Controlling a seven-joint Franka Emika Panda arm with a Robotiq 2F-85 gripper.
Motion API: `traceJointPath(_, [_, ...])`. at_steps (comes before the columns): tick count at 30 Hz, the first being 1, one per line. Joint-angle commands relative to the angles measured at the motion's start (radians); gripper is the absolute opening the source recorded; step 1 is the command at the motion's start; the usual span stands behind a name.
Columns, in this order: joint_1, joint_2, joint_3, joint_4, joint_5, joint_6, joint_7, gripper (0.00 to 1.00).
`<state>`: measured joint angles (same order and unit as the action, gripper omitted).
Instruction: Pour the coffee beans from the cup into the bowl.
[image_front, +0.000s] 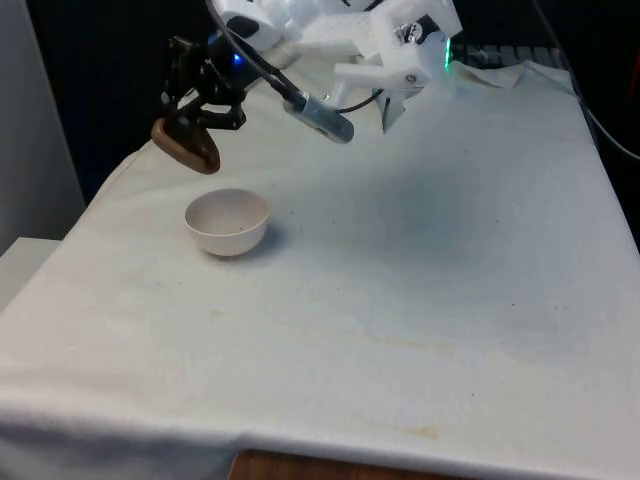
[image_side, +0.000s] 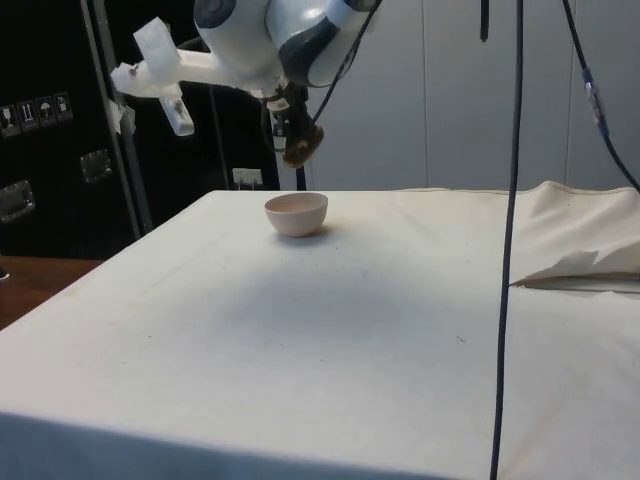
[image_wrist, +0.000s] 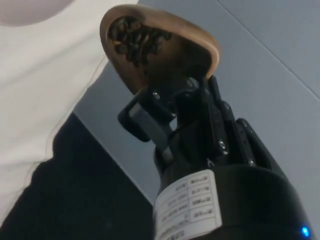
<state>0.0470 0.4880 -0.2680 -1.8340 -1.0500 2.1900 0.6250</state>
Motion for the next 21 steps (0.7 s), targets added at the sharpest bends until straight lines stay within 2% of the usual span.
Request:
traceJointPath(1, [0.005, 0.005, -0.003, 0.005, -0.012, -0.008, 0.008, 0.0])
traceJointPath(3, [0.006, 0.007, -0.002, 0.006, -0.026, -0.016, 0.018, 0.0])
traceJointPath(4, [0.001, 0.003, 0.002, 0.001, -0.021, -0.012, 0.016, 0.0])
traceJointPath(5, [0.007, 0.009, -0.001, 0.007, -0.037, -0.023, 0.027, 0.0])
traceJointPath(11, [0.01, 0.01, 0.004, 0.008, -0.075, -0.055, 0.054, 0.0])
traceJointPath(12, [0.005, 0.008, 0.007, 0.005, -0.067, -0.047, 0.048, 0.0])
traceJointPath(13, [0.01, 0.011, 0.006, 0.009, -0.08, -0.059, 0.057, 0.0])
traceJointPath(18, [0.017, 0.01, 0.02, 0.01, -0.101, -0.093, 0.078, 0.0])
traceJointPath(20, [0.017, 0.011, 0.032, 0.014, -0.111, -0.116, 0.087, 0.0])
traceJointPath(21, [0.012, 0.008, 0.035, 0.011, -0.105, -0.111, 0.083, 0.0])
